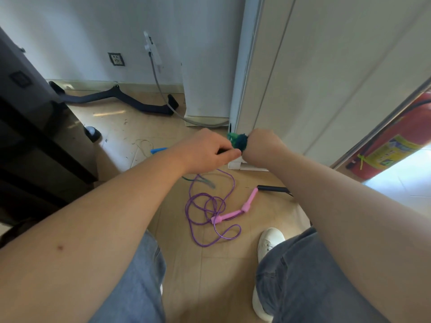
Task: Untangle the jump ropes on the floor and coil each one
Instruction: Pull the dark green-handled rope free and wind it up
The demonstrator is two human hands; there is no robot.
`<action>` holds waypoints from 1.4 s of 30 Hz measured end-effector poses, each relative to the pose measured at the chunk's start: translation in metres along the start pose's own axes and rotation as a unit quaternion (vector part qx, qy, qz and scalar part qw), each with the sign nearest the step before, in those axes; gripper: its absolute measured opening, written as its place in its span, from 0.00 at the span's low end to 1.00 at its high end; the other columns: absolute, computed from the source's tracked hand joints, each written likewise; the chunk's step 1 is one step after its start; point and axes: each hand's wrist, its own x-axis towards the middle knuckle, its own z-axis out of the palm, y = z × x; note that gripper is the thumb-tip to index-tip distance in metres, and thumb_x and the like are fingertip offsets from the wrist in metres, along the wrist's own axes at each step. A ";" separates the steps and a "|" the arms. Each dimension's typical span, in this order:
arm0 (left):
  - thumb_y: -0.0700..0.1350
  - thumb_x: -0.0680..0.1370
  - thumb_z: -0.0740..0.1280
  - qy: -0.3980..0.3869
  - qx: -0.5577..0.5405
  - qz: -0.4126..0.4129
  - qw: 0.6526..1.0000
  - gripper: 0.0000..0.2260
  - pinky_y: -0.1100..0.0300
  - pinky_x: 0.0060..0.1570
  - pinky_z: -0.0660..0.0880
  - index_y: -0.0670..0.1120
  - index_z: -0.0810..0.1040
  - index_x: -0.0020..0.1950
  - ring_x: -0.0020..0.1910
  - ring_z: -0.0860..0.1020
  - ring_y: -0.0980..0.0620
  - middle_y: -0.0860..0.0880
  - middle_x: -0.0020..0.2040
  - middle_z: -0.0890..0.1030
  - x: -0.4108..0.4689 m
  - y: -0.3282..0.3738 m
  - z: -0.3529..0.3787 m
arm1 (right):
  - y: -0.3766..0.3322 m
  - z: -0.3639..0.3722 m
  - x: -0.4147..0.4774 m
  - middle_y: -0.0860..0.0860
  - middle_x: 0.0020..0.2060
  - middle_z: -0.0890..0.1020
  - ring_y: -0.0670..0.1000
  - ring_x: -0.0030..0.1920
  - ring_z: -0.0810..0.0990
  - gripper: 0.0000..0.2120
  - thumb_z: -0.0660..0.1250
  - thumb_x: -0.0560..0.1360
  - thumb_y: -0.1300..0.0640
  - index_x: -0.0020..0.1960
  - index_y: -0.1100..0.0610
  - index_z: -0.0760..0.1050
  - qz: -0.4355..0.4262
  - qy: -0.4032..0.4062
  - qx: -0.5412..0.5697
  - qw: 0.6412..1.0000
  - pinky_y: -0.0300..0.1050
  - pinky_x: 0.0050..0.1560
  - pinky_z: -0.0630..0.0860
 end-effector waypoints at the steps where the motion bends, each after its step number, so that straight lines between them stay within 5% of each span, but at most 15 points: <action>1: 0.61 0.81 0.60 0.013 0.002 0.010 1.000 0.23 0.60 0.29 0.65 0.47 0.73 0.33 0.26 0.68 0.56 0.52 0.27 0.71 0.001 -0.001 -0.002 | -0.004 0.003 -0.003 0.52 0.35 0.73 0.52 0.33 0.73 0.09 0.60 0.79 0.54 0.46 0.59 0.73 -0.041 -0.037 -0.061 0.997 0.46 0.34 0.71; 5: 0.69 0.78 0.58 0.062 0.055 0.005 0.997 0.29 0.54 0.30 0.69 0.46 0.72 0.30 0.25 0.71 0.52 0.49 0.26 0.72 0.004 -0.018 -0.007 | -0.025 0.008 -0.026 0.51 0.30 0.72 0.50 0.30 0.69 0.14 0.64 0.78 0.56 0.34 0.57 0.69 -0.187 -0.124 -0.114 0.968 0.41 0.31 0.68; 10: 0.72 0.77 0.55 0.086 -0.005 -0.097 0.992 0.34 0.53 0.31 0.68 0.43 0.70 0.29 0.24 0.66 0.51 0.48 0.25 0.68 0.002 -0.033 -0.004 | -0.034 -0.011 -0.041 0.49 0.27 0.71 0.49 0.27 0.67 0.13 0.69 0.74 0.56 0.34 0.56 0.69 -0.236 -0.089 0.042 0.967 0.40 0.27 0.64; 13: 0.61 0.82 0.59 0.066 -0.103 -0.155 0.980 0.26 0.53 0.37 0.71 0.44 0.75 0.32 0.30 0.75 0.47 0.46 0.29 0.75 0.006 -0.041 0.003 | -0.026 -0.018 -0.037 0.52 0.30 0.78 0.49 0.29 0.72 0.09 0.71 0.72 0.56 0.36 0.59 0.75 -0.179 -0.039 0.176 0.967 0.45 0.29 0.69; 15: 0.51 0.84 0.57 0.040 -0.076 -0.171 0.982 0.19 0.54 0.40 0.73 0.48 0.78 0.37 0.39 0.79 0.45 0.45 0.36 0.80 0.007 -0.040 0.007 | -0.019 -0.022 -0.033 0.53 0.31 0.81 0.47 0.29 0.75 0.04 0.70 0.71 0.58 0.39 0.57 0.78 -0.127 -0.002 0.280 0.952 0.46 0.31 0.73; 19: 0.53 0.86 0.50 0.007 -0.080 -0.154 0.985 0.23 0.56 0.36 0.68 0.48 0.73 0.35 0.31 0.71 0.49 0.49 0.32 0.75 0.002 -0.021 0.007 | -0.005 -0.019 -0.019 0.54 0.33 0.81 0.51 0.30 0.74 0.07 0.66 0.72 0.63 0.48 0.56 0.78 0.013 0.042 0.435 0.900 0.43 0.29 0.71; 23: 0.56 0.85 0.54 -0.017 -0.076 -0.107 0.991 0.23 0.58 0.33 0.64 0.48 0.70 0.33 0.27 0.66 0.53 0.53 0.27 0.69 -0.001 -0.003 0.002 | 0.008 -0.008 -0.005 0.53 0.36 0.77 0.52 0.33 0.75 0.02 0.63 0.75 0.59 0.44 0.58 0.73 0.074 0.088 0.233 0.966 0.42 0.29 0.69; 26: 0.57 0.82 0.60 -0.042 -0.022 -0.036 0.998 0.23 0.59 0.30 0.63 0.46 0.70 0.32 0.25 0.65 0.55 0.53 0.26 0.68 -0.004 0.008 -0.002 | 0.000 0.003 -0.008 0.53 0.36 0.74 0.56 0.39 0.78 0.06 0.64 0.75 0.61 0.40 0.58 0.68 0.067 0.046 0.099 0.992 0.47 0.37 0.76; 29: 0.57 0.81 0.62 -0.015 0.009 0.009 1.000 0.23 0.65 0.28 0.62 0.49 0.71 0.29 0.24 0.66 0.55 0.53 0.24 0.68 -0.008 0.014 -0.010 | -0.014 0.011 -0.015 0.51 0.36 0.75 0.56 0.42 0.78 0.06 0.63 0.77 0.56 0.49 0.58 0.76 -0.080 -0.031 -0.022 0.996 0.51 0.44 0.80; 32: 0.61 0.81 0.60 0.013 0.039 -0.013 0.999 0.25 0.64 0.28 0.63 0.46 0.74 0.30 0.24 0.67 0.55 0.51 0.24 0.70 -0.008 0.005 -0.018 | -0.026 0.012 -0.025 0.48 0.33 0.71 0.53 0.39 0.74 0.05 0.62 0.79 0.57 0.48 0.58 0.75 -0.242 -0.056 -0.098 0.964 0.46 0.43 0.75; 38: 0.63 0.81 0.60 0.055 -0.048 -0.170 0.983 0.28 0.56 0.31 0.64 0.44 0.69 0.28 0.26 0.67 0.51 0.48 0.26 0.69 -0.007 -0.029 -0.014 | -0.037 0.002 -0.032 0.46 0.34 0.75 0.49 0.36 0.75 0.08 0.68 0.77 0.51 0.43 0.50 0.70 -0.252 0.012 0.073 0.965 0.43 0.35 0.71; 42: 0.41 0.82 0.65 0.052 -0.144 -0.190 0.970 0.18 0.62 0.40 0.69 0.57 0.68 0.34 0.34 0.68 0.57 0.53 0.35 0.72 -0.008 -0.027 -0.012 | -0.036 0.002 -0.027 0.47 0.37 0.79 0.51 0.40 0.78 0.05 0.70 0.73 0.52 0.45 0.52 0.76 -0.182 0.077 0.241 0.950 0.45 0.39 0.74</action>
